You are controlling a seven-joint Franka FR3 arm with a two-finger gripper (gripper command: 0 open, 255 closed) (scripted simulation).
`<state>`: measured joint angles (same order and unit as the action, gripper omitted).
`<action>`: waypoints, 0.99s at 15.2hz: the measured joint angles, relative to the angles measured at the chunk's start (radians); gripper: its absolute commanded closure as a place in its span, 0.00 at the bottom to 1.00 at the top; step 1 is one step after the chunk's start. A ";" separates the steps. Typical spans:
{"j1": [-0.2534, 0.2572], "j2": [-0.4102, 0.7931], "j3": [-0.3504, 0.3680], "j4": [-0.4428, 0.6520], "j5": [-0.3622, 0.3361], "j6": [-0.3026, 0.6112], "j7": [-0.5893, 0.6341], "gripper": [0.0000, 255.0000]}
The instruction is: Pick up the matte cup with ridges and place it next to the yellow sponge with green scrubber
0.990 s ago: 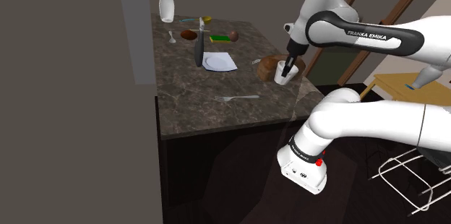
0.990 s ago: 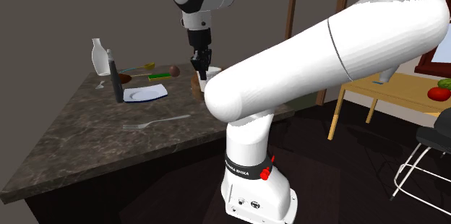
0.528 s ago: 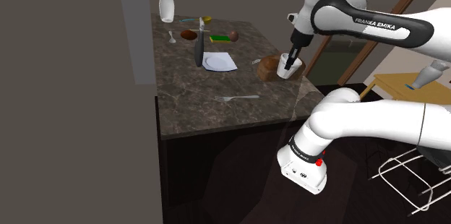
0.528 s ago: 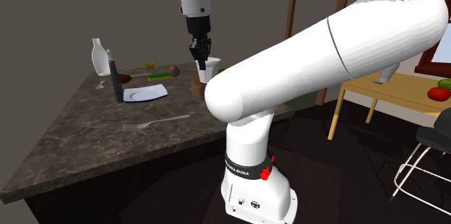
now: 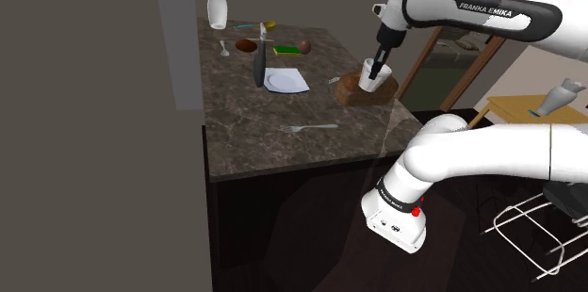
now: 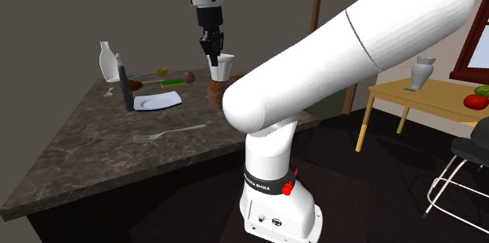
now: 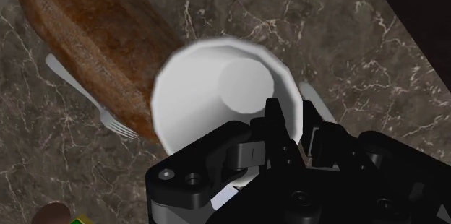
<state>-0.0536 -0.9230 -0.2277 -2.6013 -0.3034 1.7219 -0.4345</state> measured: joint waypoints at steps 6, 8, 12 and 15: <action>0.046 0.280 -0.039 0.173 0.018 0.111 -0.001 1.00; 0.055 0.355 -0.056 0.230 0.024 0.133 -0.015 1.00; 0.081 0.534 -0.085 0.374 0.058 0.171 -0.037 1.00; 0.096 0.661 -0.102 0.493 0.093 0.177 -0.060 1.00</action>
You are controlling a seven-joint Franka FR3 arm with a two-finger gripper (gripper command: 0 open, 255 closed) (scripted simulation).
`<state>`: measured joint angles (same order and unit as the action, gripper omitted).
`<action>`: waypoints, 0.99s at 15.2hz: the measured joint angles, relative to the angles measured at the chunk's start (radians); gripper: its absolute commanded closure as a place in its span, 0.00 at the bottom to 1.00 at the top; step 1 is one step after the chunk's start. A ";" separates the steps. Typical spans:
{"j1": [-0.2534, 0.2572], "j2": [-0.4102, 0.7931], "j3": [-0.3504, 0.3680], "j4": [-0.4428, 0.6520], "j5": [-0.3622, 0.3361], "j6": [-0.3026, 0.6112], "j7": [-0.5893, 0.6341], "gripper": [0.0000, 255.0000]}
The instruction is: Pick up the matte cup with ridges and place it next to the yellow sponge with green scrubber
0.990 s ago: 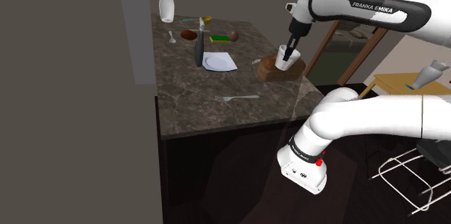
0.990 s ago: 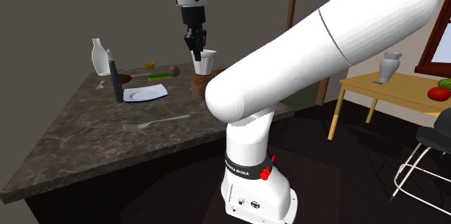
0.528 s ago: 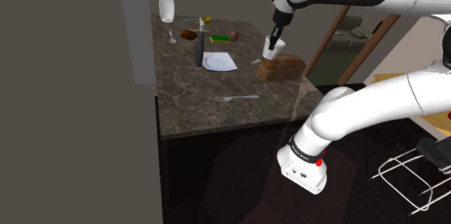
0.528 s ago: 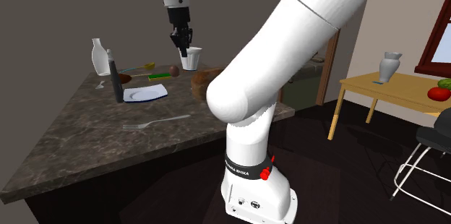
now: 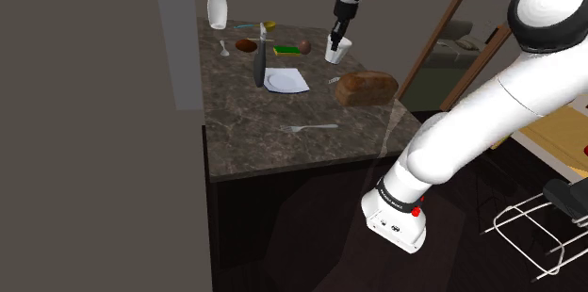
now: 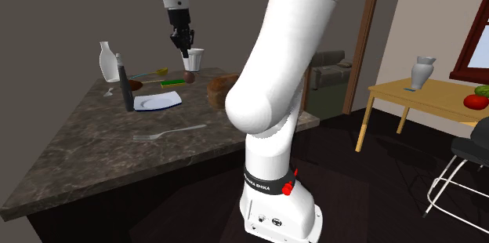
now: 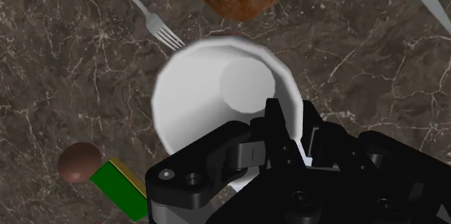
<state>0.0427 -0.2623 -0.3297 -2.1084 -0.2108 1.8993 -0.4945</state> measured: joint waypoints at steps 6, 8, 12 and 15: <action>0.007 0.253 -0.029 0.255 0.087 -0.007 -0.057 1.00; 0.001 0.345 -0.034 0.361 0.122 -0.025 -0.079 1.00; -0.028 0.514 -0.037 0.572 0.186 -0.073 -0.117 1.00; -0.072 0.689 -0.031 0.818 0.245 -0.151 -0.145 1.00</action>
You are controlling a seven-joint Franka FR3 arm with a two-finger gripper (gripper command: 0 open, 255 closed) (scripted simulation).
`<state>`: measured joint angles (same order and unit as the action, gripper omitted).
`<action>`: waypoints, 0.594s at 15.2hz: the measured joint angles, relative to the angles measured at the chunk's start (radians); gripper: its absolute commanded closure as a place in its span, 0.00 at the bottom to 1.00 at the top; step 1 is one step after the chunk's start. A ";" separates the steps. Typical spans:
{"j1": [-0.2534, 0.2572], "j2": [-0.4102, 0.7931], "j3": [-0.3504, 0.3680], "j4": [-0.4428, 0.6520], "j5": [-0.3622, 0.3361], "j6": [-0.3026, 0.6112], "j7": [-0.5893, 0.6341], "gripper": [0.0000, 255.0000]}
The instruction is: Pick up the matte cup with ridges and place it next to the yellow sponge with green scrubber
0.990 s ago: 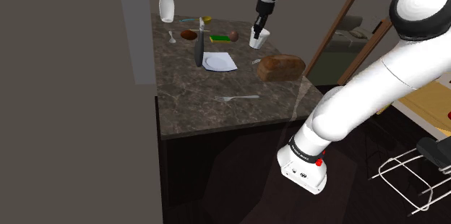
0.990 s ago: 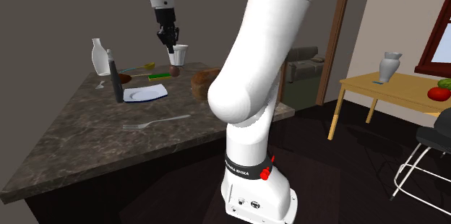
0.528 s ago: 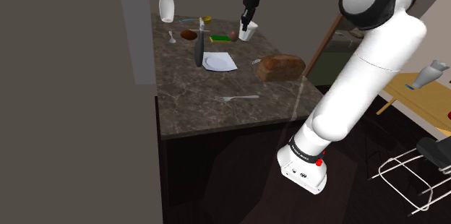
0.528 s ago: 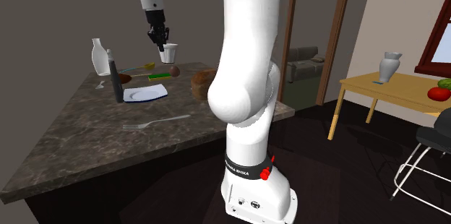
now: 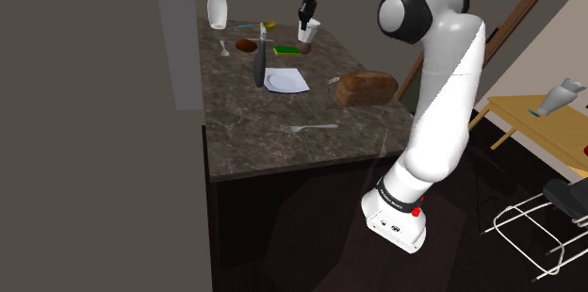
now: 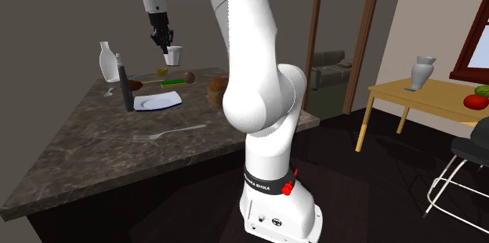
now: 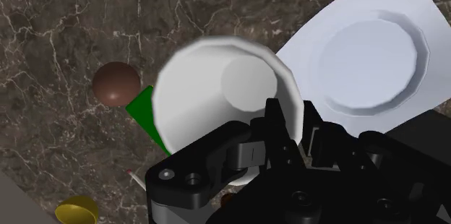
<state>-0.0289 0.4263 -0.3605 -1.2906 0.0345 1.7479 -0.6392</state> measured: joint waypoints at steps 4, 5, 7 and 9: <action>-0.100 0.302 0.026 0.498 0.075 -0.193 -0.008 1.00; -0.104 0.324 0.029 0.525 0.078 -0.205 -0.007 1.00; -0.103 0.331 0.030 0.512 0.079 -0.184 -0.007 1.00; -0.094 0.315 0.028 0.459 0.077 -0.146 -0.008 1.00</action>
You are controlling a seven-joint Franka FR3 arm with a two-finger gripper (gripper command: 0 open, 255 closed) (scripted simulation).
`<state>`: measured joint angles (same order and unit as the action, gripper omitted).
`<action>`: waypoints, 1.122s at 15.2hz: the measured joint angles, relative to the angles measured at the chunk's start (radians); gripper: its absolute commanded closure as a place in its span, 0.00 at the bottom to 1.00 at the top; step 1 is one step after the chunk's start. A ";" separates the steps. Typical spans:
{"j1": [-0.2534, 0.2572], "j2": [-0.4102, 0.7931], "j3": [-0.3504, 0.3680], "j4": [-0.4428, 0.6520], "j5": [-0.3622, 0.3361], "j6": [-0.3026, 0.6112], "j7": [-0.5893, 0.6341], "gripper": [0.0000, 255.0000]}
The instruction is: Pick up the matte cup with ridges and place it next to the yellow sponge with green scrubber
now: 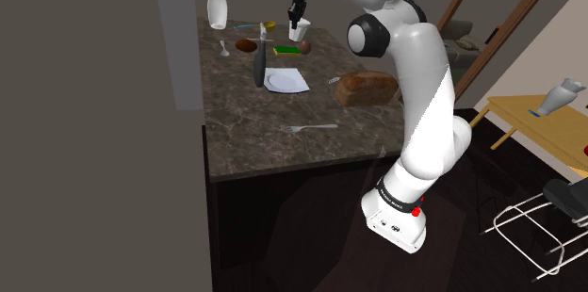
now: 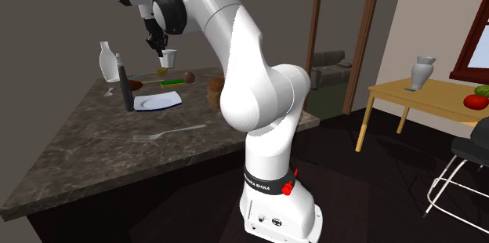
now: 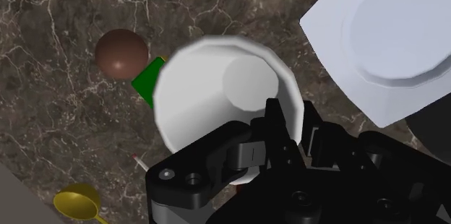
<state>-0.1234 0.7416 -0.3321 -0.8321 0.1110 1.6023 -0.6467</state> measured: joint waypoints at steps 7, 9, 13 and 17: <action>0.025 -0.036 -0.003 -0.160 -0.007 0.122 0.002 1.00; 0.031 -0.040 -0.003 -0.194 -0.008 0.151 0.004 1.00; 0.037 -0.041 -0.002 -0.249 -0.007 0.204 0.004 1.00; 0.045 -0.048 -0.002 -0.319 -0.008 0.266 0.004 1.00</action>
<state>-0.0789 0.6935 -0.3344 -1.1509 0.1030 1.8684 -0.6422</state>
